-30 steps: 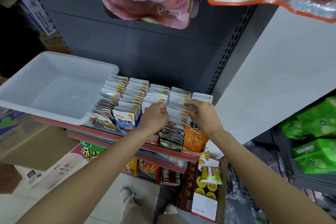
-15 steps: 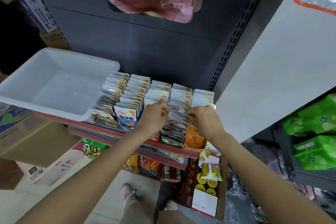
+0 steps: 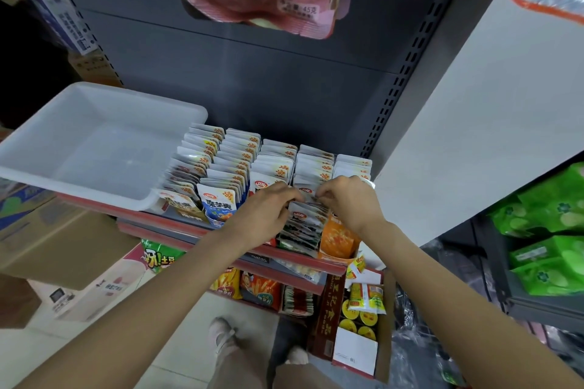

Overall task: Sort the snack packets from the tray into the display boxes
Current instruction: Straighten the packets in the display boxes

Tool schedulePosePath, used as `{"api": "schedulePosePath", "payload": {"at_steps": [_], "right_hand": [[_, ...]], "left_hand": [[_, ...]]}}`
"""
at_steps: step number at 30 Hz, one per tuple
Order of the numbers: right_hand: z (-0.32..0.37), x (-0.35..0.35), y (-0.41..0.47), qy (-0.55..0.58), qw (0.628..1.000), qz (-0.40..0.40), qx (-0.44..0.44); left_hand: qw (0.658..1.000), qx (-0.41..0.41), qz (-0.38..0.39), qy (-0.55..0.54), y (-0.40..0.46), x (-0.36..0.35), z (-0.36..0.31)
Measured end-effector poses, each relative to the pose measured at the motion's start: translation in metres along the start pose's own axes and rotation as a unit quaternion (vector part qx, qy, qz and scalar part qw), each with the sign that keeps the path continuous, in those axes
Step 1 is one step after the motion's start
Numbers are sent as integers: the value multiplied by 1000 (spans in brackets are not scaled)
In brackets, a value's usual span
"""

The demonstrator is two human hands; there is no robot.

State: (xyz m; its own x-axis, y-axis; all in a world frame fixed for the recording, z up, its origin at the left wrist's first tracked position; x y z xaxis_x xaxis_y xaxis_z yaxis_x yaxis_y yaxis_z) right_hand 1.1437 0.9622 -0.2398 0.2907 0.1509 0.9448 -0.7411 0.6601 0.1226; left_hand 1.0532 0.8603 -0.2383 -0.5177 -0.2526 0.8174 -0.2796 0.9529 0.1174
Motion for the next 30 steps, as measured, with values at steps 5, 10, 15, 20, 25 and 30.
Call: {"api": "schedulePosePath", "payload": {"at_steps": [5,10,15,20,25,30], "right_hand": [[6,14,-7,-6,996,-79,29],[-12,15,-14,20,998,-58,5],[-12,-2,-11,47,999,-22,-9],[-7,-4,-11,75,996,-39,-10],[-9,6,-16,111,991,-64,-33],[-10,-2,-32,152,987,-9,-45]], "left_hand": [[999,1,-45,4,3,7,3],[996,46,-80,-6,7,9,4],[987,131,-92,-31,4,6,5],[977,187,-51,-85,1,1,8],[979,174,-54,-91,-2,4,6],[989,98,-26,-108,-18,8,5]]}}
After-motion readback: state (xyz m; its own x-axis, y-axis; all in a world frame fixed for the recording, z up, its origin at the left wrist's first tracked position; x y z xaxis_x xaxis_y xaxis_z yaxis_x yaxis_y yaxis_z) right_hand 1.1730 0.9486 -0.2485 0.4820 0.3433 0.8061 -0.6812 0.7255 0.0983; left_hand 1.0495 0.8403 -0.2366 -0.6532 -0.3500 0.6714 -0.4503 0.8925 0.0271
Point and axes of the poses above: each hand's wrist, its own y-axis towards the middle knuckle, its own x-axis out of the back of the hand, z = x × y, the point moved 7 cm from there along y, towards the middle knuckle, and after that the axes turned 10 degrees about -z, right-handed, at the moved point
